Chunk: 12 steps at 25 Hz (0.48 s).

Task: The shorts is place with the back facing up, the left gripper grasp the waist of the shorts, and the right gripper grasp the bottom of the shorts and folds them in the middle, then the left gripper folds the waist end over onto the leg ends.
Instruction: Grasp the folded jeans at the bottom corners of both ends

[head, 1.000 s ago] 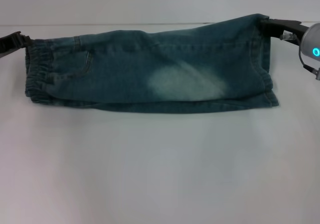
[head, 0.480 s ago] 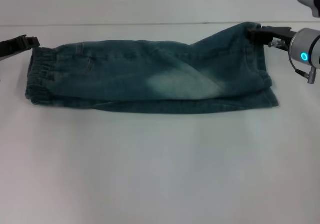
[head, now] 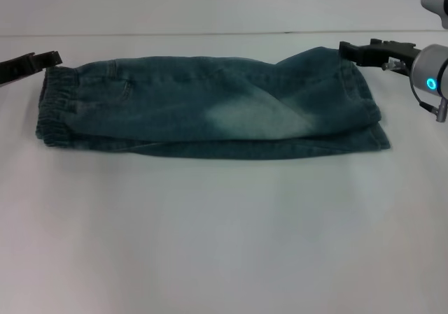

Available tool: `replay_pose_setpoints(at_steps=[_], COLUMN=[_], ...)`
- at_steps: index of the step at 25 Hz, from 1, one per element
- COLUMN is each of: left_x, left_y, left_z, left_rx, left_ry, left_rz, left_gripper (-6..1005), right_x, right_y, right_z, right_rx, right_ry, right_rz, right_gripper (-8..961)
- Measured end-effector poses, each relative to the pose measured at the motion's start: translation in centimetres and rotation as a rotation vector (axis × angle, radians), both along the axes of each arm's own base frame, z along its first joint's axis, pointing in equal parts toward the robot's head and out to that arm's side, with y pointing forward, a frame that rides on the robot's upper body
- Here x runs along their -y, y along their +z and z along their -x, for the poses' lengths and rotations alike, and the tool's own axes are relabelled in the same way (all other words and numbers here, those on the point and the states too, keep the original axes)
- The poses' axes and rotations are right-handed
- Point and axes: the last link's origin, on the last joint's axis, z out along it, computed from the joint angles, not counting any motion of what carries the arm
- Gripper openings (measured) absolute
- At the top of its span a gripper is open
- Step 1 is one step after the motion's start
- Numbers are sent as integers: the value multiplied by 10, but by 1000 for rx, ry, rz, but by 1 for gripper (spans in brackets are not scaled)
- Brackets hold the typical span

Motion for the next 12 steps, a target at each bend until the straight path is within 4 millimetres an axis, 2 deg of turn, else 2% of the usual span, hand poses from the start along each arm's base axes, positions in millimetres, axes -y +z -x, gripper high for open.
replay_pose_setpoints(at_steps=[4, 6, 8, 12], left_x=[3, 8, 13, 23], left_y=[1, 5, 11, 17], left_z=[1, 0, 0, 2], left_rx=[10, 22, 38, 110], left_ry=[-4, -22, -35, 0], left_rz=[14, 35, 57, 90], left_gripper=[626, 705, 784, 905], right_x=[6, 14, 17, 37], right_y=[2, 10, 14, 27], right_z=[-4, 2, 5, 19], right_rx=[-44, -145, -174, -267], right_ry=[1, 68, 98, 258], right_rz=[8, 51, 71, 194], right_gripper=[607, 684, 762, 893])
